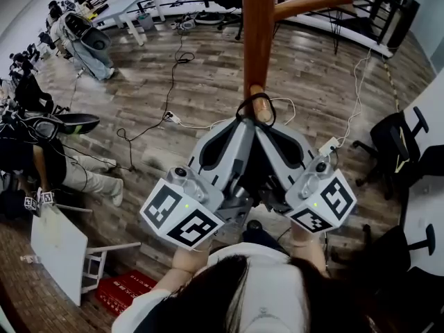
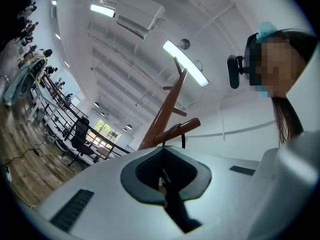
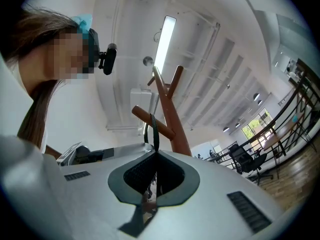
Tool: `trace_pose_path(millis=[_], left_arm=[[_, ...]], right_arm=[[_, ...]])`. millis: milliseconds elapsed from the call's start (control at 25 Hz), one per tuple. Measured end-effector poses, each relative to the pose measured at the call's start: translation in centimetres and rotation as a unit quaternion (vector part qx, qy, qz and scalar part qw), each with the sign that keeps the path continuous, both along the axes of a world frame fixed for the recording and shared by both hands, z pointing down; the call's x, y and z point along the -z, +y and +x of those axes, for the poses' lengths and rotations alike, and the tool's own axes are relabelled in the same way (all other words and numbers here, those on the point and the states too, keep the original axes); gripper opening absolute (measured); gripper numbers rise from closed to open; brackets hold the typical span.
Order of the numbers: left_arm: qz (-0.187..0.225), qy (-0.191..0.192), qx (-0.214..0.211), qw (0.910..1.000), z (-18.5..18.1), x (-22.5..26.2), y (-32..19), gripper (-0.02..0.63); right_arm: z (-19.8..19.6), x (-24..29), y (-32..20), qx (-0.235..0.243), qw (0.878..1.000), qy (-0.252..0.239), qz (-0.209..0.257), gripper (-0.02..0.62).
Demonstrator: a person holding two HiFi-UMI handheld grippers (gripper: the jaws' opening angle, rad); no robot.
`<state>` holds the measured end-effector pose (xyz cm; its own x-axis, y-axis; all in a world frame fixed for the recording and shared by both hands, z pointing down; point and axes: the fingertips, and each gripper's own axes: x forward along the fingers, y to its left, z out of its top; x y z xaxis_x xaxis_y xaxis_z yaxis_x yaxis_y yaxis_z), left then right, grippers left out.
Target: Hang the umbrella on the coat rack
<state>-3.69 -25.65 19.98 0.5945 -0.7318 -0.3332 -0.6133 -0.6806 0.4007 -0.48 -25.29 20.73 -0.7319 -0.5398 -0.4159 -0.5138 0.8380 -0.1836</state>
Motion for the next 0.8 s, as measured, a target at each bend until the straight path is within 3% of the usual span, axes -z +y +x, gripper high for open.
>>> trace_pose_path(millis=[800], left_arm=[[-0.003,-0.011,-0.011,0.9999,0.2,-0.88,-0.53,0.008]], right_arm=[[0.2,-0.88,-0.73,0.02,1.0,-0.02,-0.007,0.035]])
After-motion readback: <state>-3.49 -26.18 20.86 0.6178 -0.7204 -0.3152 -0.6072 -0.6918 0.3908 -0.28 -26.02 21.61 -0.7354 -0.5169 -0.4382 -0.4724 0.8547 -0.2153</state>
